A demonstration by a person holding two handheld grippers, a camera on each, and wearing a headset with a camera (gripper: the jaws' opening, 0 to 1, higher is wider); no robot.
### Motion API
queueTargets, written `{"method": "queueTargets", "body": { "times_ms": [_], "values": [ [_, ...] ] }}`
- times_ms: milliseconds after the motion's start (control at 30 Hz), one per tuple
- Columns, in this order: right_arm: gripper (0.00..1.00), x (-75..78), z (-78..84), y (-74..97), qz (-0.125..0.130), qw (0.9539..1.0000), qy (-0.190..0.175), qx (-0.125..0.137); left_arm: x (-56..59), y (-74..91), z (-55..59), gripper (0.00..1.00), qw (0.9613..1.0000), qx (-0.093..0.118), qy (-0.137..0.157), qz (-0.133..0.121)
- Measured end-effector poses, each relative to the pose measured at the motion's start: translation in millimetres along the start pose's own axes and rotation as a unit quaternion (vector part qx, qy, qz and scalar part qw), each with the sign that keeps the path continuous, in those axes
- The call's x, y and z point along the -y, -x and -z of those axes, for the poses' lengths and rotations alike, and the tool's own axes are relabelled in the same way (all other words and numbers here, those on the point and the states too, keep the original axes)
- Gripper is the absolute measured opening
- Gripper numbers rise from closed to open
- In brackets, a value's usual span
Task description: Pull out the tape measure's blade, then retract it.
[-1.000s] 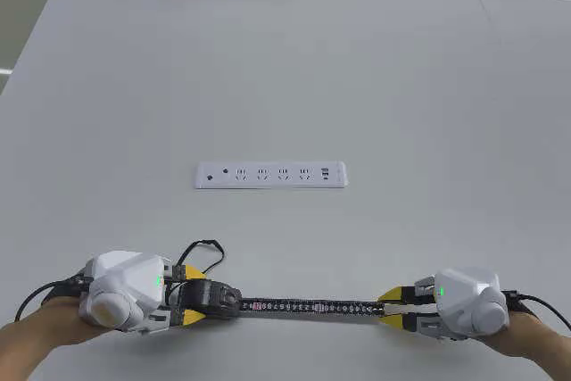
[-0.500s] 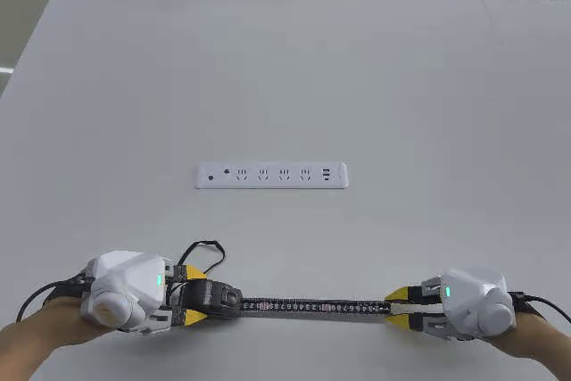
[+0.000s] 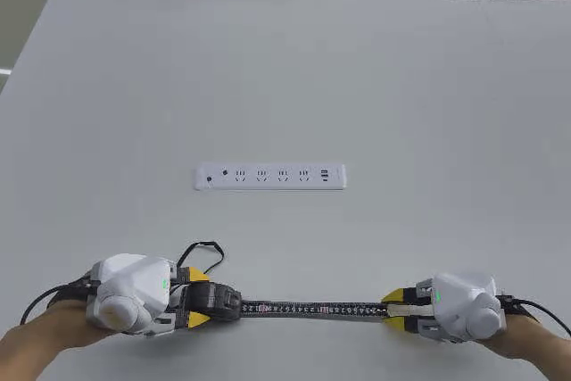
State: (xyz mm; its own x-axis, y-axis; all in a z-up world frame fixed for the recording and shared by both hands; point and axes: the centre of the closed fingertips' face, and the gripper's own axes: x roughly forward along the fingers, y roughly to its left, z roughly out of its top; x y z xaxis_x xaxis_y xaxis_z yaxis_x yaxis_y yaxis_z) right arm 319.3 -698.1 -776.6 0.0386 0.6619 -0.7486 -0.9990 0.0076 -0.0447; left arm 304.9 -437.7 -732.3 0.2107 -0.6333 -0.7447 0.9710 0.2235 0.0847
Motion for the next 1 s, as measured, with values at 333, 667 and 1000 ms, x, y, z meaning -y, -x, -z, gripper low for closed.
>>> {"method": "queueTargets", "body": {
  "times_ms": [333, 667, 1000],
  "values": [
    [0.14, -1.3, 5.0, -1.8, 0.016, 0.9997, 0.003, -0.016, -0.8, 0.0, 0.4, 0.26, 0.9999, 0.003, 0.01, -0.01],
    [0.27, -1.2, -5.2, 4.0, 0.031, 0.9994, -0.01, -0.006, -2.9, -2.3, 5.6, 0.28, 0.9997, 0.003, 0.017, -0.017],
    [0.48, -2.8, -12.7, 11.7, 0.067, 0.9946, -0.079, 0.002, -2.3, 6.7, -0.1, 0.35, 0.9977, 0.028, 0.053, -0.034]
  ]
}}
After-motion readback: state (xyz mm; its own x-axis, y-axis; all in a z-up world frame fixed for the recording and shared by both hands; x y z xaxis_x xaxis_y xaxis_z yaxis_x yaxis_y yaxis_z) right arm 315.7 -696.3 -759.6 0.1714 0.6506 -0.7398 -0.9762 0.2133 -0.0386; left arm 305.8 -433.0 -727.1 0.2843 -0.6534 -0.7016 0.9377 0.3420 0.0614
